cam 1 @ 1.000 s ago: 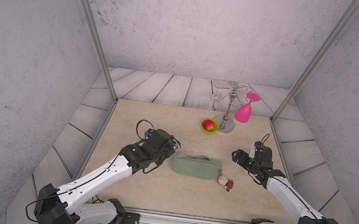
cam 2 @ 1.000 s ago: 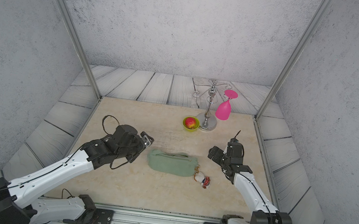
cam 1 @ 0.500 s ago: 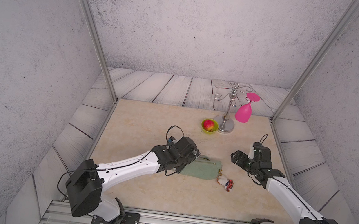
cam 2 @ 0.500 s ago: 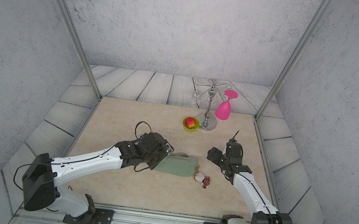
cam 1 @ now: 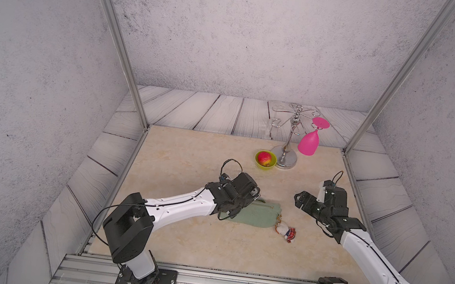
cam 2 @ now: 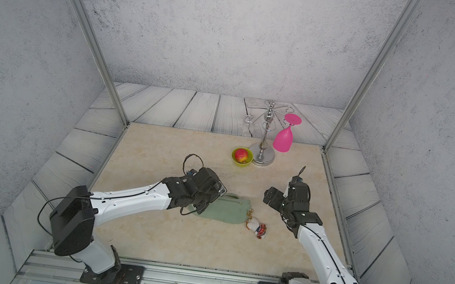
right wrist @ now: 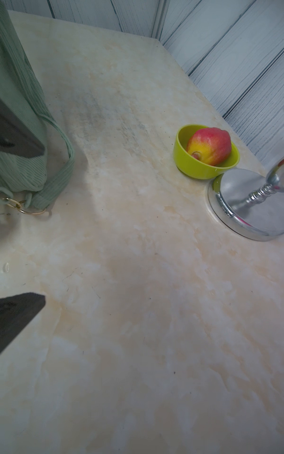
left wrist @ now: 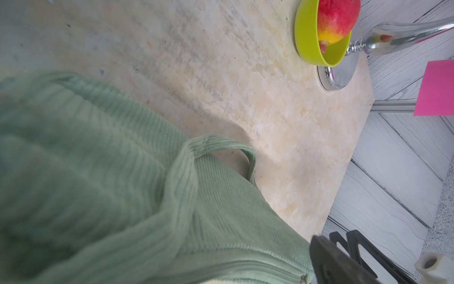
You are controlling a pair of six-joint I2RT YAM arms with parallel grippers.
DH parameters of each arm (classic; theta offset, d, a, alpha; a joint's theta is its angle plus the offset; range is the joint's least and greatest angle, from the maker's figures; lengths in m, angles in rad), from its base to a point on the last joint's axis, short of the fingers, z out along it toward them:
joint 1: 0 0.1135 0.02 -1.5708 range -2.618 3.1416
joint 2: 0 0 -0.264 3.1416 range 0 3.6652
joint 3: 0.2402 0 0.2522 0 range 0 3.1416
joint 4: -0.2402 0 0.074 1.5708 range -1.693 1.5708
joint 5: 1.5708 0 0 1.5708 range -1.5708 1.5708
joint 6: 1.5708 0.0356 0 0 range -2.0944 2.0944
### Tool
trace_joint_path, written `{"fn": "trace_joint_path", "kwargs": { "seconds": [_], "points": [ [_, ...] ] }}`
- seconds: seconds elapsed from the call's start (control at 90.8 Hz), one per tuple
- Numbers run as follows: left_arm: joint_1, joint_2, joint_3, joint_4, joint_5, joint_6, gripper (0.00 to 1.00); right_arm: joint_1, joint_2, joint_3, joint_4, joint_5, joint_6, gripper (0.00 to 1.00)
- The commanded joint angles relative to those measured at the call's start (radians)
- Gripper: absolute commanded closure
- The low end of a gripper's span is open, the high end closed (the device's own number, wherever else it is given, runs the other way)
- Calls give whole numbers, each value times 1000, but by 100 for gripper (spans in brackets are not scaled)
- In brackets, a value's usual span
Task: Remove the decoration from the bag
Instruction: Pick up the bag from the center of the board.
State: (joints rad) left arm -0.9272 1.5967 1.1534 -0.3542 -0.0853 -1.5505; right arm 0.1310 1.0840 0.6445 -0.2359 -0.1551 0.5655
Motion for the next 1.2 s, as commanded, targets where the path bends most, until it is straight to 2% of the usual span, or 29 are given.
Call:
{"fn": "trace_joint_path", "kwargs": {
  "seconds": [0.0, 0.066, 0.176, 0.308, 0.407, 0.528, 0.616, 0.892, 1.189],
  "points": [
    [1, 19, -9, -4, -42, 22, 1, 11, -14, 8, -20, 0, 1, 9],
    [2, 26, -13, -7, -54, 38, 2, 18, -17, 7, -22, -11, 6, 9],
    [6, 21, -33, -15, -89, 54, 16, 38, -23, 7, -26, -30, 8, 10],
    [14, -3, -57, -28, -156, 78, 59, 70, -37, 4, -29, -49, 13, 10],
    [21, -29, -71, -40, -200, 95, 79, 94, -46, 4, -23, -70, 26, 10],
    [36, -66, -86, -61, -263, 117, 96, 143, -55, 11, -28, -75, 33, 10],
    [50, -96, -106, -77, -304, 128, 100, 179, -60, 13, -30, -78, 40, 10],
    [136, -171, -184, -107, -393, 134, 100, 305, -38, 20, 2, -96, 39, 10],
    [257, -260, -263, -106, -413, 201, 100, 399, 50, 30, 99, -150, 41, 11]
  ]
}}
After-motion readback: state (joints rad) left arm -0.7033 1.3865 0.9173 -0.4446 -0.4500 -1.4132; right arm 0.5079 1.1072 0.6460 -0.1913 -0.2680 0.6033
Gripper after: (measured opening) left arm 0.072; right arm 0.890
